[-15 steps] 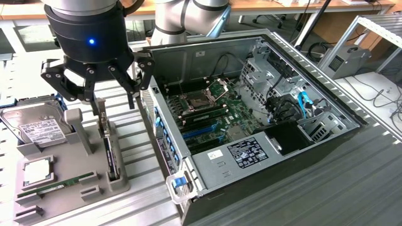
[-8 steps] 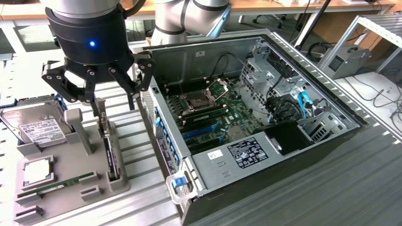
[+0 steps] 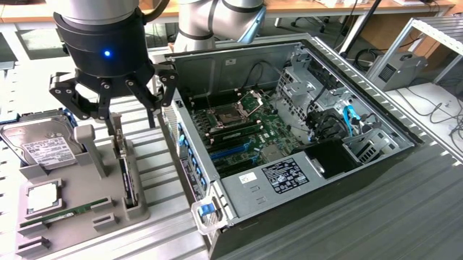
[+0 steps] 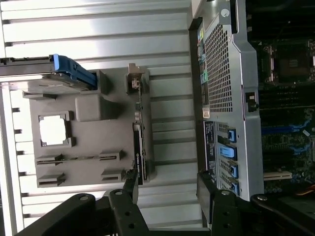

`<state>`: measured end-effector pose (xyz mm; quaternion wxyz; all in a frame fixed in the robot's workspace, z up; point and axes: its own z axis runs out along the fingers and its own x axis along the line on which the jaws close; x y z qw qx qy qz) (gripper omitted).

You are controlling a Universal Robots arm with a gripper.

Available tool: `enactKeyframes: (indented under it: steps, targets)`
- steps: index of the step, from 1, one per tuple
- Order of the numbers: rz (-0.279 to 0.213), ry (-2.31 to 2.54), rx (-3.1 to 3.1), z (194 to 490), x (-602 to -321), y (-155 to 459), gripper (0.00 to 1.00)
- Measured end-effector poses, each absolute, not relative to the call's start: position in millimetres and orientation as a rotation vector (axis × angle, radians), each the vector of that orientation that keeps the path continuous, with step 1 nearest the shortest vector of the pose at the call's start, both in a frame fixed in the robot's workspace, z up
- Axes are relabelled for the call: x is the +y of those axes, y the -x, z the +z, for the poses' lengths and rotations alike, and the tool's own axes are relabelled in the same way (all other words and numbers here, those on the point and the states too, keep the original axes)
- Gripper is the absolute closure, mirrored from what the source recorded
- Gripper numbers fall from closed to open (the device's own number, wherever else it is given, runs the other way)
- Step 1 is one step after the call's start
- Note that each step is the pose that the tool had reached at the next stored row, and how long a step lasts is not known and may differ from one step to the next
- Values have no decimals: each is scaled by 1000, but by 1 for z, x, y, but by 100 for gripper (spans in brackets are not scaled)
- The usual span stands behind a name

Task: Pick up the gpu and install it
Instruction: 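Pick up the gpu and move the gpu toward the slot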

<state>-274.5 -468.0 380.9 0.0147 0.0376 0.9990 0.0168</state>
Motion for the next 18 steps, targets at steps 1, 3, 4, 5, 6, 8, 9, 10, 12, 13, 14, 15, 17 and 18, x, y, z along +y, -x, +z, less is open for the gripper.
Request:
enactKeyframes:
  steps: [1,3,4,5,6,8,9,10,12,13,14,15,17,18]
  targets:
    - [52,-117,3109,381,-468,274,40]
    - [52,-117,3109,379,-468,274,40]
    - [52,-117,3109,379,-468,274,40]
    - [52,-117,3109,378,-468,274,40]
    - [52,-117,3109,377,-468,274,40]
    - [52,-117,3109,377,-468,274,40]
    - [52,-117,3109,376,-468,274,40]
    - [52,-117,3109,376,-468,274,40]
    - [52,-117,3109,375,-468,275,40]
    - [52,-117,3109,375,-468,275,40]
    - [52,-117,3109,368,-468,275,40]
    - [52,-117,3109,359,-468,275,40]
    - [52,-117,3109,359,-468,275,40]
    - [52,-117,3109,359,-468,275,40]
